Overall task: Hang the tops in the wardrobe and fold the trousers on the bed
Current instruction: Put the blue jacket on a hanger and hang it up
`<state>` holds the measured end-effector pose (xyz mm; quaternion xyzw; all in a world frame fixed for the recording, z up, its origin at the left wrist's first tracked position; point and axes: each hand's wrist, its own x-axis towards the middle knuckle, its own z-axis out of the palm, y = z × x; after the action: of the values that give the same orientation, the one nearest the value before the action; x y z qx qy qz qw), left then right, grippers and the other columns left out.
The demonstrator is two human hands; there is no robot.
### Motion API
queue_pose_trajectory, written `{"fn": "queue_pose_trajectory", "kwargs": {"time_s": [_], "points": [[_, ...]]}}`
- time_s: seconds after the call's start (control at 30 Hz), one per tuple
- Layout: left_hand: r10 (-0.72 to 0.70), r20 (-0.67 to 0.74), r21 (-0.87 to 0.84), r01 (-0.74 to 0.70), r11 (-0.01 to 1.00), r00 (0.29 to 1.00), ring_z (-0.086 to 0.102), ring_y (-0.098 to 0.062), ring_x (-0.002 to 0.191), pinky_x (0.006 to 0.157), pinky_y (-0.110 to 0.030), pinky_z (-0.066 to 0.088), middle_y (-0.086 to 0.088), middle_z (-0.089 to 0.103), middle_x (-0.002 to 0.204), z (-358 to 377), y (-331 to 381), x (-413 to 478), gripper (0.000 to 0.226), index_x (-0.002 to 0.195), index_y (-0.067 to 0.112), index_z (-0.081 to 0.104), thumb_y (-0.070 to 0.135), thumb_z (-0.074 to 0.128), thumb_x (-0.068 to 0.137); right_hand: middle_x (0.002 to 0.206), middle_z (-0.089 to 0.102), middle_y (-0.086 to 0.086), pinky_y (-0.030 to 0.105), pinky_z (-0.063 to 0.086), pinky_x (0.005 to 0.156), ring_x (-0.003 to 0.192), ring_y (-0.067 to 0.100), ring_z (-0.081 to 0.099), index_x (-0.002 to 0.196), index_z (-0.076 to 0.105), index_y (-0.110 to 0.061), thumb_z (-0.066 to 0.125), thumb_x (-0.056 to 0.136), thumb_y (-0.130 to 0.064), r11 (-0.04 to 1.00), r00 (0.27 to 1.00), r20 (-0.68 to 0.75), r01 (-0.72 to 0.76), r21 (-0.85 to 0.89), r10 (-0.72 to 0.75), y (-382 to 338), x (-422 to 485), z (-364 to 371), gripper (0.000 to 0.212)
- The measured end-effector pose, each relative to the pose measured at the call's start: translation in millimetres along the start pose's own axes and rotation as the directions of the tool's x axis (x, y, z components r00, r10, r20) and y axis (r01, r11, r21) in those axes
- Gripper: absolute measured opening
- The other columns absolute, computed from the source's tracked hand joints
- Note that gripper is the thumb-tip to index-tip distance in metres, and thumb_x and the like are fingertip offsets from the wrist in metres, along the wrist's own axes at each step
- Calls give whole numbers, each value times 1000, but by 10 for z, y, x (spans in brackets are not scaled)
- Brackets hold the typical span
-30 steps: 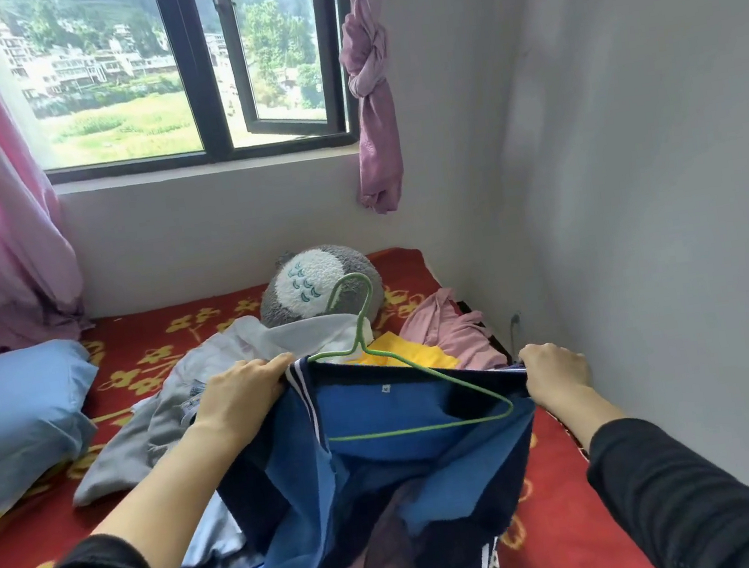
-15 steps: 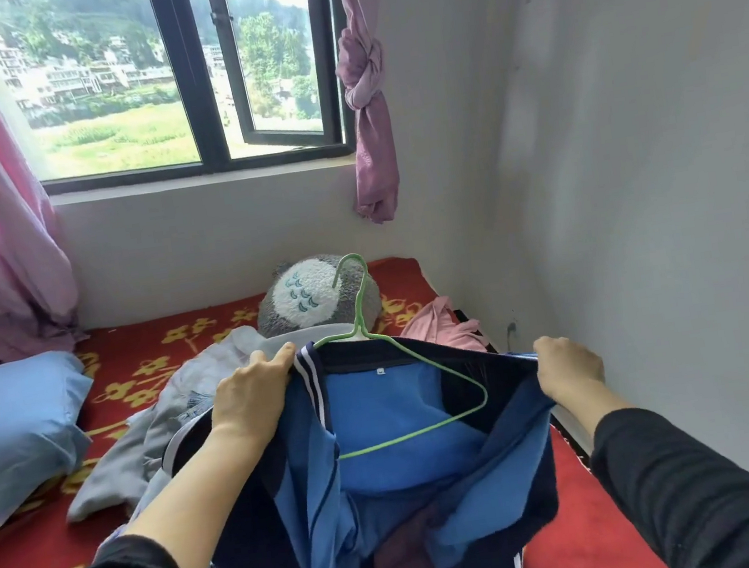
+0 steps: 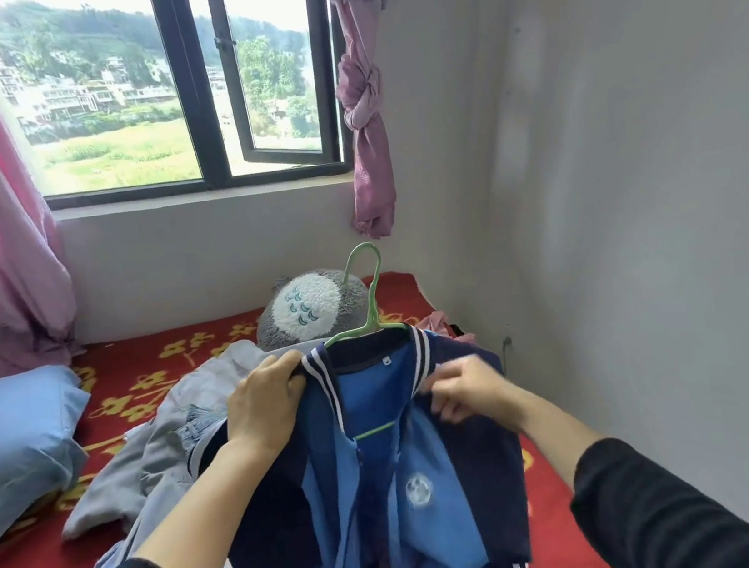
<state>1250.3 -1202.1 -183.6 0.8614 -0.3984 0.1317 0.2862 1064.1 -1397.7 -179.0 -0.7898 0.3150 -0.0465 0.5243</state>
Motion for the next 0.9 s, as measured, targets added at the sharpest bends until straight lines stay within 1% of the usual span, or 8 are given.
{"fn": "queue_pose_trajectory", "kwargs": {"time_s": [0.07,0.1,0.17,0.23,0.3,0.37,0.63,0.9], "points": [[0,-56,-29,-2,1000,998,63,-32,86,66,-36,44,0,67,99,-90,-41,-44,16,102,18,66,15,55,90,85,64,-4,30,48,73,78,16,59,94,65,-18,61,80,-10,970,875,-435,133,-204,-212,-102,14,-43,16],[1,-88,-39,-4,999,996,63,-32,84,64,-35,43,-1,67,96,-123,-63,-66,15,100,17,66,14,57,89,97,61,-7,32,44,82,92,16,56,104,62,-22,63,78,-16,908,813,-480,134,-398,-330,-148,26,-54,26],[-12,-130,-61,4,998,991,63,-31,81,62,-35,43,-2,68,91,-193,-80,-112,14,98,17,66,12,59,88,119,54,-9,37,30,98,116,14,45,125,53,-29,63,80,-31,755,838,-321,152,-637,-440,-261,56,-20,46],[-48,-141,-87,36,996,989,62,-30,81,62,-35,43,-1,67,88,-278,-67,-148,13,96,19,66,13,57,88,114,57,-8,42,25,102,114,15,47,121,54,-33,57,87,-45,765,885,-225,197,-613,-408,-401,91,63,37],[-88,-138,-113,73,991,987,62,-28,82,62,-33,41,0,67,88,-350,-57,-147,13,95,22,66,16,56,88,86,57,-5,46,28,100,88,20,54,86,55,-30,49,94,-46,800,860,-267,232,-553,-434,-516,128,151,20],[-149,-107,-175,129,976,983,63,-25,83,63,-32,41,3,69,87,-489,-86,-180,14,93,25,68,21,56,88,68,48,-4,44,33,92,72,23,49,66,38,-24,45,98,-42,815,824,-303,288,-503,-479,-638,108,240,37],[-197,124,-446,232,865,973,52,-17,67,69,-40,43,7,58,66,-1383,44,-615,43,69,26,60,68,53,71,61,43,-6,42,37,75,67,24,40,62,37,-22,50,96,-32,725,674,-313,498,-475,-669,-1105,-357,433,38],[-367,-299,-184,324,928,881,51,-15,60,56,-30,38,8,52,57,-2080,647,-1499,41,65,21,54,57,70,74,69,55,-5,45,45,81,72,22,52,70,53,-17,54,92,-29,631,546,-318,704,-326,-775,-1382,-1180,662,26]]}}
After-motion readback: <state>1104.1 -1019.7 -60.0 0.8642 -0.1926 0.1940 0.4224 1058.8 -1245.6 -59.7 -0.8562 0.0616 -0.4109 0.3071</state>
